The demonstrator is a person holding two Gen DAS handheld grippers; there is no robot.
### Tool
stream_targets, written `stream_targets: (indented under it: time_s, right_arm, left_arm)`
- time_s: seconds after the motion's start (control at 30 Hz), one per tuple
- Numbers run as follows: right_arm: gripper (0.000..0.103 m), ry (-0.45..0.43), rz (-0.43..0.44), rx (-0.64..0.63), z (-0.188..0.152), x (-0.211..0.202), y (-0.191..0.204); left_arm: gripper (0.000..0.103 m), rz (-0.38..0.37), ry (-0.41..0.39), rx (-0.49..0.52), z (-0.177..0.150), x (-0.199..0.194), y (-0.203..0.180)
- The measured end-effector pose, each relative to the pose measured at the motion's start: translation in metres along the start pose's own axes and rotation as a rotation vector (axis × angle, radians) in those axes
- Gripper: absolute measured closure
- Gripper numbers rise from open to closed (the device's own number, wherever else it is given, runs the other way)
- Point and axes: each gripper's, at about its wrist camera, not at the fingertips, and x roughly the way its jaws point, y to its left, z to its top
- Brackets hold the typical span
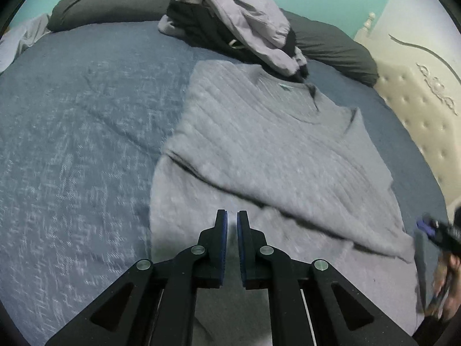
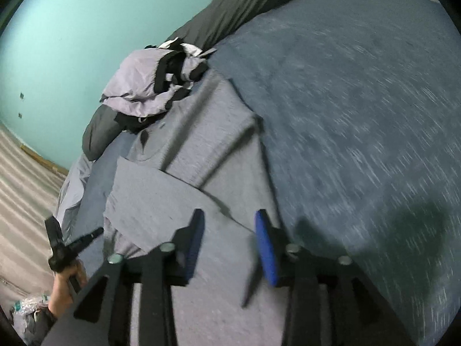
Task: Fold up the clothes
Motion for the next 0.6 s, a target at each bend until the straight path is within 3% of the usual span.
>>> stream_targets:
  time_s: [0.2,0.4,0.5,0.6]
  right_arm:
    - [0.064,0.137,-0.001,-0.137,0.043,0.05,0.045]
    - [0.064,0.176,-0.006,-0.267,0.094,0.094,0.085]
    - [0.062,0.193,-0.046,-0.314,0.112,0.118,0.099]
    - [0.058,0.232,-0.085,-0.335,0.126,0.149,0.11]
  left_arm:
    - [0.095,-0.043,0.007,0.0,-0.013,0.012,-0.002]
    - [0.091,-0.076,-0.002,0.033,-0.013,0.011,-0.003]
    - [0.083,-0.096,-0.001,0.041,-0.013,0.013,-0.005]
    - [0.082,-0.109,0.009,0.053,-0.014,0.018,-0.009]
